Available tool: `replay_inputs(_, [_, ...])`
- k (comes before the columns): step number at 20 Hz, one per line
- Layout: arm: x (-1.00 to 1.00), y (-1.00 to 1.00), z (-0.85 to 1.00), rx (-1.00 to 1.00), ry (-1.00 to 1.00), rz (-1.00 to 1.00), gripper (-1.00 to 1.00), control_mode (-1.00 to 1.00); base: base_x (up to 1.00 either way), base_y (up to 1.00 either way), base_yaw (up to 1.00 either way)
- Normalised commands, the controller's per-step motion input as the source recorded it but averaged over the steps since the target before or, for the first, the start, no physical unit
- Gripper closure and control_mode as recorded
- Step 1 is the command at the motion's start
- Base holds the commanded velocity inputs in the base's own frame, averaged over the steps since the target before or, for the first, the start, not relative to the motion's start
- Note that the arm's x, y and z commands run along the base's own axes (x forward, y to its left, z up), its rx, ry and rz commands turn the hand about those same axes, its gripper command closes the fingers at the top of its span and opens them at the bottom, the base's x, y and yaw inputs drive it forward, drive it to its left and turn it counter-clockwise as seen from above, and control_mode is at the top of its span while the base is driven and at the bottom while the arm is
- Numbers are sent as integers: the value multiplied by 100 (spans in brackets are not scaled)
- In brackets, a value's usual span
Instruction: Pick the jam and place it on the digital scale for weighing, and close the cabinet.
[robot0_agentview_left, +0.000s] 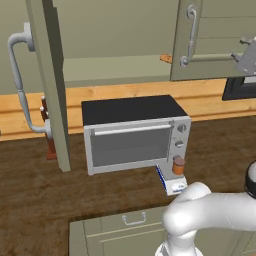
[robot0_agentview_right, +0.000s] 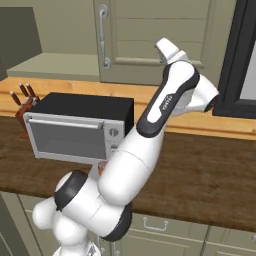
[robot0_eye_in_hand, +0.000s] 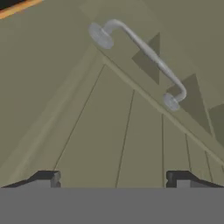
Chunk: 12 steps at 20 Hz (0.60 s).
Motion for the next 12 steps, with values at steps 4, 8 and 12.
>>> replay_inputs(4, [100, 0, -22, 0, 8, 2, -100, -100, 0, 0, 0])
replay_inputs(8, [16, 0, -4, 0, -2, 3, -100, -100, 0, 0, 0])
replay_inputs(12, [-100, 39, -43, -8, -80, 1, -100, -100, 0, 0, 0])
